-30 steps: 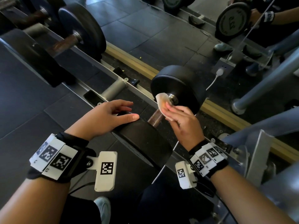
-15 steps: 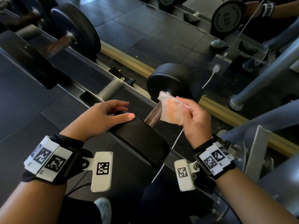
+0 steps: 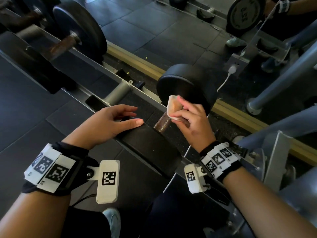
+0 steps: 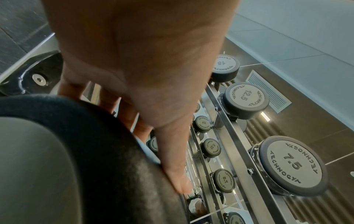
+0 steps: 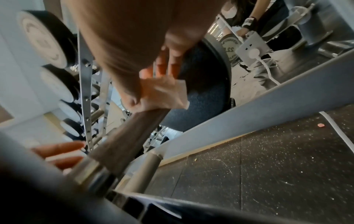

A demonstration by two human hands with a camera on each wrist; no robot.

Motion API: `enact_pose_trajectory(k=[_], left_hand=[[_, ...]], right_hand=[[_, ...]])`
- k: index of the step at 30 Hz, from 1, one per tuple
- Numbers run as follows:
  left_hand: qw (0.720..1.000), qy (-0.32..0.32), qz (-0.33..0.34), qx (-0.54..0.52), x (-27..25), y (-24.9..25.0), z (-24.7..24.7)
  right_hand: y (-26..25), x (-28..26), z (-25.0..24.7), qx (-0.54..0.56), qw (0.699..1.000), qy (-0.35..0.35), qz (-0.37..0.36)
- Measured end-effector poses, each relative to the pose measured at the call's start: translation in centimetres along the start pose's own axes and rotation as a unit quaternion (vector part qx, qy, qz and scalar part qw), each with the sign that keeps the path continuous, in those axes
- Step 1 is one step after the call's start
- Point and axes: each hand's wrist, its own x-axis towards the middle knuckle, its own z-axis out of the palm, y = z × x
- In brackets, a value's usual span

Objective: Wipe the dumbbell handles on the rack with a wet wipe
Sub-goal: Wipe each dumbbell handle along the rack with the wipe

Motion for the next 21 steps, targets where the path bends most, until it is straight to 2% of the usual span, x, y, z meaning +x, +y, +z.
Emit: enact_pose_trajectory(k=[4,8,11,14,18,19,21], left_hand=[[1.000,-0.003,0.000,0.003,0.0,-0.1,0.0],[1.000,0.001,0.002,0.001,0.0,0.0,0.0],[1.000,0.000,0.002,-0.004,-0.1,0.1,0.1],[1.000,0.000,0.001,-0.008,-0.1,0.1,0.2],[1.000,0.002,0.001,-0.012,-0.2,0.2,0.3],[1.000,0.002,0.003,-0.012,-0.3,0.2,0.3],[1.000,0.001,0.005,-0.011,-0.3,0.2,0.3]], right_hand=[[0.6,0.9,-0.7,0.102,0.992,-0.048,0.058],[-0.4,1.1,0.3,0.165,0.983,0.013,0.086],[-1.1,0.1,1.2,0.223,0.972,-0.009,0.079],[-0.8,0.3,0.7,0.221,0.970,-0.066,0.076],[0.4,1.8,-0.7,0.173,0.980,-0.005,0.103],[0.5,1.8,-0.7,0.166,0.980,-0.001,0.107],[0.0,1.1,-0.1,0.175,0.977,-0.040,0.113]])
